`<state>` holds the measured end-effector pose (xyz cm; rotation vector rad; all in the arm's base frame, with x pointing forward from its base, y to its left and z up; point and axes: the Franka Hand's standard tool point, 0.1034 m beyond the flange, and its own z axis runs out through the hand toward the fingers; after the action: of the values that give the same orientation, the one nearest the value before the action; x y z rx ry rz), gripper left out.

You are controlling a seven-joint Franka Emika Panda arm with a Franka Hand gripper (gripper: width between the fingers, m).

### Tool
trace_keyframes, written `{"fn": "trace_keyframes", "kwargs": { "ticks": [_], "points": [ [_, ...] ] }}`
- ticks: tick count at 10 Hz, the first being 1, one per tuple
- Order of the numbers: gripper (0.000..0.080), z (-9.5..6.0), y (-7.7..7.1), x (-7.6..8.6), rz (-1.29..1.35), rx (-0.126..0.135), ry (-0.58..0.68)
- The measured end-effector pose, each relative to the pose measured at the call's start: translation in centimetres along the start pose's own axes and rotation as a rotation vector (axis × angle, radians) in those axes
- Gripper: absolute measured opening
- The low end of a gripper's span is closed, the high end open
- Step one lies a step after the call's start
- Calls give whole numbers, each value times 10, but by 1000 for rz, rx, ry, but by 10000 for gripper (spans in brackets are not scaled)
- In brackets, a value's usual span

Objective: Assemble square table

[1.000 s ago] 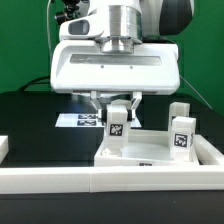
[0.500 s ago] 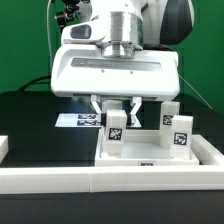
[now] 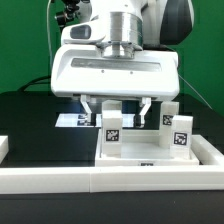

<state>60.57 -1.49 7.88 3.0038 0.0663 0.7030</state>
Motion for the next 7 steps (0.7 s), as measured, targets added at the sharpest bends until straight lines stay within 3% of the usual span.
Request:
{"fn": "trace_keyframes", "kwargs": {
  "ticks": [1, 5, 7],
  "points": [
    [638, 0, 0, 0, 0, 0, 0],
    [649, -8, 4, 6, 7, 5, -3],
    [649, -16, 1, 9, 13, 30, -42]
  ]
}}
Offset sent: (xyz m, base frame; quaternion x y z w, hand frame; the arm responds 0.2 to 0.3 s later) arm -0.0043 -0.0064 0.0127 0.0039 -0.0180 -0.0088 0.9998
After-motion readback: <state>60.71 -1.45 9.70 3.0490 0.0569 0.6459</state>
